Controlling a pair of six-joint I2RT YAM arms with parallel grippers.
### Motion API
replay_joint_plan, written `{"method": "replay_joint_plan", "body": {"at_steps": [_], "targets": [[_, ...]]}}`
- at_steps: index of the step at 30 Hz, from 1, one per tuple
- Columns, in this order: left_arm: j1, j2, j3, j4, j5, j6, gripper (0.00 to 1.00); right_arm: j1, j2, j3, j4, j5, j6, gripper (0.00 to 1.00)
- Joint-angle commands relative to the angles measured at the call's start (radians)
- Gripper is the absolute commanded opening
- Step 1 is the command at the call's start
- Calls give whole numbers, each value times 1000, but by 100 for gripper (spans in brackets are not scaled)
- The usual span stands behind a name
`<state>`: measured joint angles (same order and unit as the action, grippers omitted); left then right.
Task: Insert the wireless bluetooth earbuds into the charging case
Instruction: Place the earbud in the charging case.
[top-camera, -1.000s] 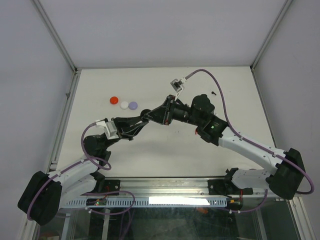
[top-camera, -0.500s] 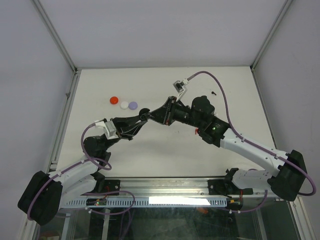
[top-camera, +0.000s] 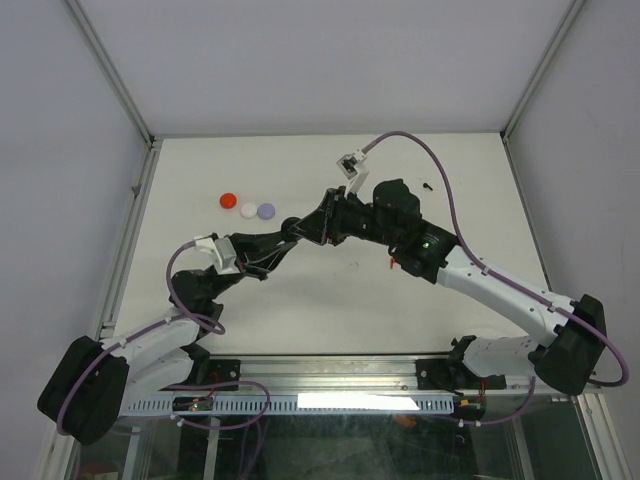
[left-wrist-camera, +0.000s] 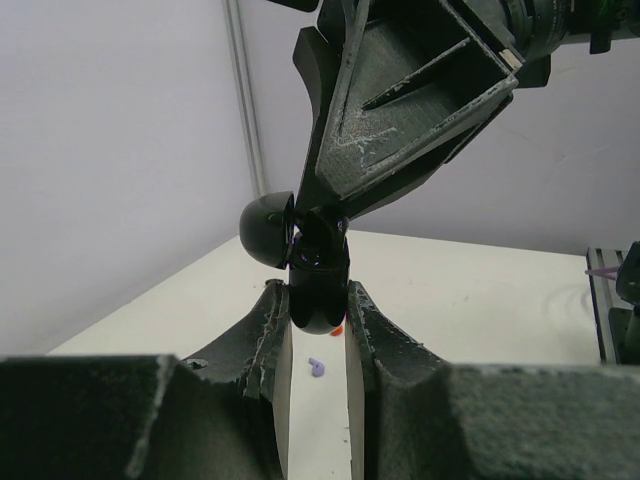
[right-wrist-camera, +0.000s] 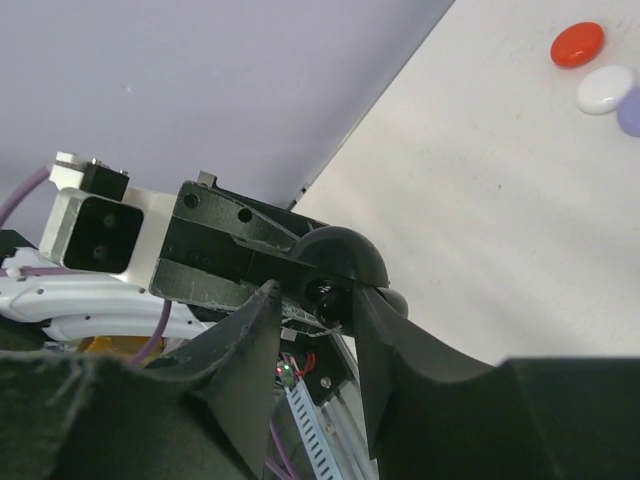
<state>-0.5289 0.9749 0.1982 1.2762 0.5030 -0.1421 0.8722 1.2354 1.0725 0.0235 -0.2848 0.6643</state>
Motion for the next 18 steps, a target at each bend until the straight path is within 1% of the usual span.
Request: {"method": "replay_joint_plan", "body": {"at_steps": [1, 6, 11, 14, 18], "targets": [[-6, 0, 22, 96, 11, -41, 0, -6, 25, 76, -118, 17, -108, 39], [-6, 12, 34, 36, 30, -63, 0, -4, 58, 135, -175, -66, -168, 39], [-6, 21, 40, 24, 110, -80, 0, -3, 83, 156, -189, -143, -206, 39], [-6, 17, 38, 29, 146, -90, 0, -2, 84, 163, -208, -158, -240, 39], [-6, 19, 32, 73, 183, -121, 0, -2, 70, 163, -236, -146, -300, 43]]}}
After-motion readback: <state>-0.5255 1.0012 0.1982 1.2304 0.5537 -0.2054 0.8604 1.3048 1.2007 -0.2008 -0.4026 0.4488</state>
